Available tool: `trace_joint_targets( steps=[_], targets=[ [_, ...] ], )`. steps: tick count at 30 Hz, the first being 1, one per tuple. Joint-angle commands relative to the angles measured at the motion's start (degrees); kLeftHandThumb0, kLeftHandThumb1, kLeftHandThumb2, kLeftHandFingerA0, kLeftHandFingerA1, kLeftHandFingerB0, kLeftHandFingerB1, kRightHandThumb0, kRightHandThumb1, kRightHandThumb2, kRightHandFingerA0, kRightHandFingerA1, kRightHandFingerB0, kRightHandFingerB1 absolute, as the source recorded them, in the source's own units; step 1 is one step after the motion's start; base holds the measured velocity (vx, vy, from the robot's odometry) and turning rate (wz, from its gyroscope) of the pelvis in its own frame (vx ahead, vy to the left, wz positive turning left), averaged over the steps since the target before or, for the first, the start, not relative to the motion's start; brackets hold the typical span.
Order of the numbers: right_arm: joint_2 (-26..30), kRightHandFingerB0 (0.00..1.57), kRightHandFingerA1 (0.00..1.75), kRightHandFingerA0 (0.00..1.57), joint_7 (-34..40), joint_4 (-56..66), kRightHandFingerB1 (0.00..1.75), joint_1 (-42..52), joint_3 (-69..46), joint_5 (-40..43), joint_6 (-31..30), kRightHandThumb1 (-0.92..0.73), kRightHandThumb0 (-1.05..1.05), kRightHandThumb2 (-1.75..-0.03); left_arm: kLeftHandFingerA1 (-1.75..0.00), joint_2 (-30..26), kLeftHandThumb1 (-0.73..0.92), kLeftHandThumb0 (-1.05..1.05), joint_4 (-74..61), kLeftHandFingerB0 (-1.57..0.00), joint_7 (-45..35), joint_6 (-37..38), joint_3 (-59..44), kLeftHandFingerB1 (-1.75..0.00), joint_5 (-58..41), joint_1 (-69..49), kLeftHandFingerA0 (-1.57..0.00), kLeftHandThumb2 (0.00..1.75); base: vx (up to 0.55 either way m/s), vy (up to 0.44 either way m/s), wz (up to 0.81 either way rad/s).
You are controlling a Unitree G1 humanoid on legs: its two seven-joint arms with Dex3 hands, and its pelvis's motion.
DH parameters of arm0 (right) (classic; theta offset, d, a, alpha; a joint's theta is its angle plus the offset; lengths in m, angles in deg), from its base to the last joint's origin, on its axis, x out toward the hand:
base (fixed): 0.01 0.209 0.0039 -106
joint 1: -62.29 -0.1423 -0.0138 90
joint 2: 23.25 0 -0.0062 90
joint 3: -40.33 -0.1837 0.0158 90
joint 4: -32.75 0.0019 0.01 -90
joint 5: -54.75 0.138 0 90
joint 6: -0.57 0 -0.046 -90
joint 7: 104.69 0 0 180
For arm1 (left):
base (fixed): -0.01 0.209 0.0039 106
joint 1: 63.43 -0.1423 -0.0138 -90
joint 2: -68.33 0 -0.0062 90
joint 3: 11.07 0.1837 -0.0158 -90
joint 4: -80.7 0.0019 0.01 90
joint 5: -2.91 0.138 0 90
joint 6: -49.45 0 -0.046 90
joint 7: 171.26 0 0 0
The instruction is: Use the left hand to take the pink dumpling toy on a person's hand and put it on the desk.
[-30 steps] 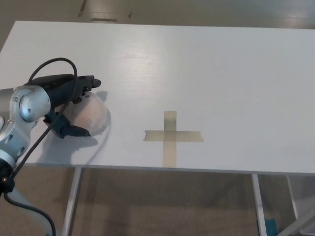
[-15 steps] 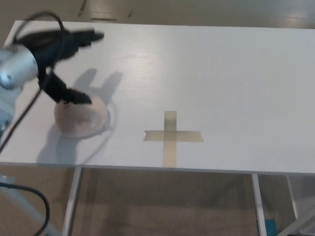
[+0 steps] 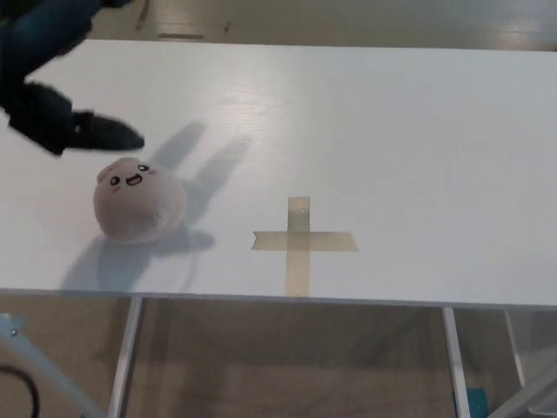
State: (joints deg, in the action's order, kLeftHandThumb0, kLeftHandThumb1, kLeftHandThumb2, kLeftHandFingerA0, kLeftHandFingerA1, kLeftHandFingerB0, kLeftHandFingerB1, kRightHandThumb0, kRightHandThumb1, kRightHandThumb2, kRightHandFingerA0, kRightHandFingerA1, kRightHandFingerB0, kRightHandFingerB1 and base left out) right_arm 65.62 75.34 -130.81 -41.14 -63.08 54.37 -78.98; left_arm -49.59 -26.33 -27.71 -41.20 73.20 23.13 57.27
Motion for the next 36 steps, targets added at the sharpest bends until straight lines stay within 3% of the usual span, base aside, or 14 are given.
trace_joint_targets(
  steps=[1, 2, 3, 4, 9, 10, 12, 13, 20, 25, 26, 27, 35, 36],
  targets=[
    [0.1, 0.47, 0.43, 0.55, -0.4, -0.4, 0.41, 2.1, 0.4, 0.1, -0.8, -0.68, -0.25, -0.6, -0.46, 4.4, 0.49, -0.32, -23.9, -0.41, -4.7, 2.9, -15.9, -0.4, -17.5, -24.3, -0.5, 0.65, 0.0, 0.0, 0.0],
    [0.1, 0.47, 0.43, 0.55, -0.4, -0.4, 0.41, 2.2, 0.5, 0.0, -0.8, -0.68, -0.25, -0.6, -0.46, 4.7, 0.49, -0.32, -24.7, -0.41, -4.7, 3.0, -16.6, -0.4, -18.1, -25.5, -0.5, 0.65, 0.0, 0.0, 0.0],
    [0.3, 0.48, 0.43, 0.55, -0.2, -0.4, 0.41, 2.4, 0.7, -0.2, -0.8, -0.68, -0.25, -0.6, -0.44, 8.3, 0.65, -0.11, -27.4, -0.58, -4.0, 4.6, -18.8, -0.38, -22.2, -31.7, -0.64, 0.59, 0.0, 0.0, 0.0],
    [0.3, 0.49, 0.43, 0.55, -0.2, -0.5, 0.42, 2.5, 0.8, -0.3, -0.9, -0.68, -0.25, -0.6, -0.48, 11.3, 0.64, -0.22, -29.8, -0.67, -3.9, 6.4, -20.8, -0.41, -26.0, -37.5, -0.75, 0.58, 0.0, 0.0, 0.0],
    [0.6, 0.5, 0.44, 0.56, -0.1, -0.9, 0.42, 2.5, 1.0, -0.6, -1.0, -0.68, -0.25, -0.6, -0.51, 19.3, 0.56, -0.36, -33.9, -0.65, -3.7, 19.9, -25.0, -0.42, -33.6, -54.4, -0.82, 0.56, 0.0, 0.0, 0.0],
    [0.7, 0.5, 0.44, 0.57, 0.0, -0.9, 0.42, 2.6, 1.2, -0.7, -1.0, -0.68, -0.25, -0.6, -0.72, 21.0, 0.47, -0.38, -34.3, -0.59, -4.5, 24.4, -25.6, -0.58, -35.6, -59.0, -0.87, 0.84, 0.0, 0.0, 0.0],
    [0.7, 0.5, 0.44, 0.58, 0.2, -0.9, 0.42, 2.6, 1.3, -0.8, -1.0, -0.68, -0.25, -0.61, -0.71, 21.6, 0.49, -0.43, -34.4, -0.62, -4.9, 26.6, -25.6, -0.58, -36.5, -60.9, -0.89, 0.82, 0.0, 0.0, 0.0],
    [0.7, 0.5, 0.45, 0.59, 0.3, -0.9, 0.42, 2.8, 1.3, -0.8, -1.0, -0.68, -0.25, -0.61, -0.61, 22.5, 0.55, -0.38, -34.1, -0.69, -5.5, 30.3, -24.9, -0.45, -37.5, -64.2, -0.97, 0.58, 0.0, 0.0, 0.0],
    [0.5, 0.51, 0.46, 0.61, 0.9, -1.2, 0.42, 3.3, 1.6, -1.0, -1.4, -0.68, -0.25, -0.61, -0.63, 23.2, 0.59, -0.3, -23.9, -0.75, -6.5, 40.0, -17.0, -0.47, -30.4, -75.6, -0.99, 0.58, 0.0, 0.0, 0.0],
    [0.4, 0.51, 0.45, 0.61, 0.8, -1.3, 0.42, 3.5, 2.1, -1.4, -1.4, -0.68, -0.25, -0.61, -0.6, 23.4, 0.6, -0.32, -8.1, -0.76, 1.6, 33.1, -10.4, -0.47, -11.9, -72.7, -0.99, 0.58, 0.0, 0.0, 0.0],
    [0.4, 0.51, 0.45, 0.59, 0.6, -1.3, 0.42, 3.7, 2.3, -1.5, -1.4, -0.68, -0.24, -0.6, -0.7, 22.7, 0.52, -0.39, -1.5, -0.69, 4.9, 29.4, -8.3, -0.62, -6.6, -69.4, -0.89, 0.85, 0.0, 0.0, 0.0],
    [0.2, 0.51, 0.45, 0.6, 0.5, -1.4, 0.42, 4.0, 2.6, -1.7, -1.3, -0.68, -0.24, -0.6, -0.53, 21.8, 0.61, -0.35, 7.8, -0.71, 9.6, 24.6, -5.4, -0.45, 0.1, -64.6, -0.93, 0.59, 0.0, 0.0, 0.0],
    [-0.1, 0.51, 0.45, 0.61, 1.0, -1.5, 0.42, 5.2, 2.5, -1.6, -0.8, -0.68, -0.24, -0.61, -0.52, 21.7, 0.6, -0.37, 39.0, -0.68, 26.7, 13.3, 2.1, -0.43, 9.7, -47.3, -0.87, 0.59, 0.0, 0.0, 0.0],
    [-0.1, 0.51, 0.45, 0.61, 1.0, -1.5, 0.42, 5.3, 2.5, -1.6, -0.9, -0.68, -0.24, -0.61, -0.67, 22.7, 0.55, -0.38, 43.8, -0.69, 28.2, 11.1, 1.6, -0.46, 7.9, -44.5, -0.87, 0.62, 0.0, 0.0, 0.0]
  ],
)
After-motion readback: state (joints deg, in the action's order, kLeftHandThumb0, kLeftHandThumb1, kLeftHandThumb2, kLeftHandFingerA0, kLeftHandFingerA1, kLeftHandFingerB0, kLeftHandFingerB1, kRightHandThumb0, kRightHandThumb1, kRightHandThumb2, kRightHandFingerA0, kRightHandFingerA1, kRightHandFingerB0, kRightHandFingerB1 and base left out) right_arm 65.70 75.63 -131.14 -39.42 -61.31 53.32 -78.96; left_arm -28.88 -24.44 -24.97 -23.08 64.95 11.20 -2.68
